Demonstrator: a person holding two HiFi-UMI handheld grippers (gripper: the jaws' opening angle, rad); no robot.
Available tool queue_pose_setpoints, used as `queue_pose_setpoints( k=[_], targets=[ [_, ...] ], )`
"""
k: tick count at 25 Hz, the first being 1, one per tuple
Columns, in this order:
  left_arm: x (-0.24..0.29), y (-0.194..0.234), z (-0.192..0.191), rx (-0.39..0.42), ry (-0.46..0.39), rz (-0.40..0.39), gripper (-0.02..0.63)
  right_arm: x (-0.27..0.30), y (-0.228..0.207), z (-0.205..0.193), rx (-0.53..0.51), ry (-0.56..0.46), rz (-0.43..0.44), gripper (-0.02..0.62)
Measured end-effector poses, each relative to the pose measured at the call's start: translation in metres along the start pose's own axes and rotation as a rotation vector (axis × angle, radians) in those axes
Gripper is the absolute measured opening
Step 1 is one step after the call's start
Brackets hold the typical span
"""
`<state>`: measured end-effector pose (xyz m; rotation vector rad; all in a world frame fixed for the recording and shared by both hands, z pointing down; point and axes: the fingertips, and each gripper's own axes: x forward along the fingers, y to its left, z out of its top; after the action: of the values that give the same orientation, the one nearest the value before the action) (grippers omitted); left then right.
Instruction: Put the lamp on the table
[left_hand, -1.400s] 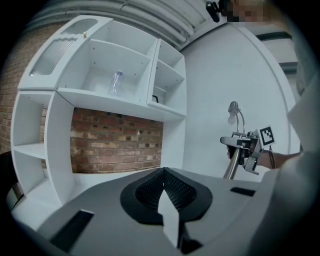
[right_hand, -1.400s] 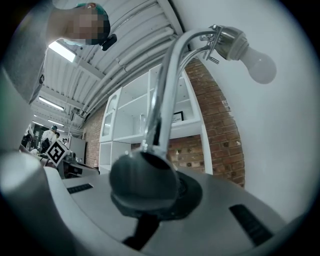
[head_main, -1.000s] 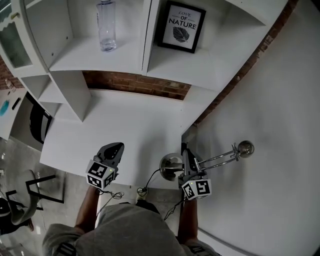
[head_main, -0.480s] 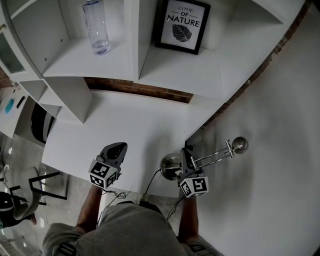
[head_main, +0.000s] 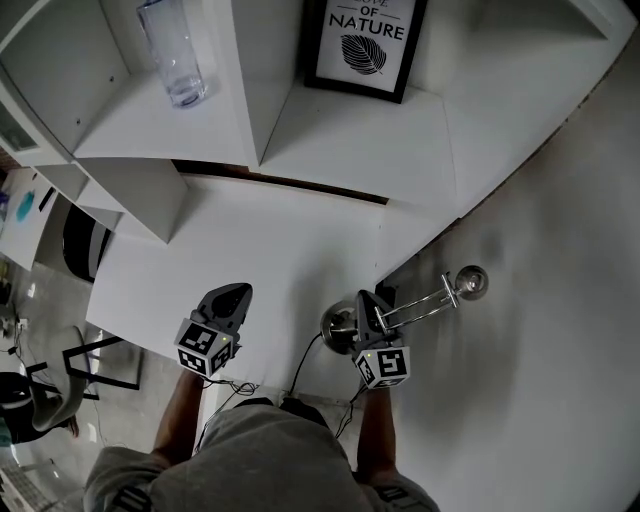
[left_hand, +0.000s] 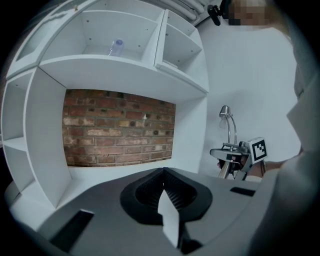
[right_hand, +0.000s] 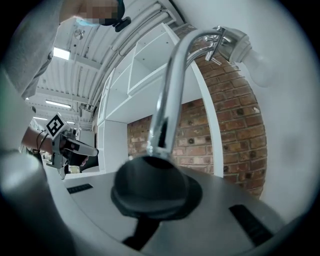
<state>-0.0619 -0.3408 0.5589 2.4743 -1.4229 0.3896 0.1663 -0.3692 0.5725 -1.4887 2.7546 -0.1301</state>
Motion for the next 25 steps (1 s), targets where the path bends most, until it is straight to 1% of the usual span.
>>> queue_pose_setpoints(
  k=[5, 8, 13, 18, 25],
  targets=[
    [0.007, 0.006, -0.005, 0.003, 0.02, 0.013, 0.005, 0.009, -0.004, -0.019, 0.011, 0.031, -0.002, 0.02],
    [0.011, 0.008, -0.007, 0.005, 0.023, 0.013, 0.005, 0.011, -0.007, -0.025, 0.035, 0.033, -0.006, 0.02],
    [0.02, 0.004, -0.005, 0.015, 0.028, -0.011, 0.005, 0.014, -0.012, -0.035, 0.071, 0.037, -0.014, 0.02],
    [0.024, 0.007, -0.006, 0.02, 0.016, -0.009, 0.005, 0.02, -0.009, -0.038, 0.057, 0.045, -0.003, 0.02],
    [0.02, 0.012, -0.009, 0.015, 0.02, 0.0, 0.005, 0.023, -0.003, -0.04, 0.038, 0.053, -0.012, 0.02]
  ],
)
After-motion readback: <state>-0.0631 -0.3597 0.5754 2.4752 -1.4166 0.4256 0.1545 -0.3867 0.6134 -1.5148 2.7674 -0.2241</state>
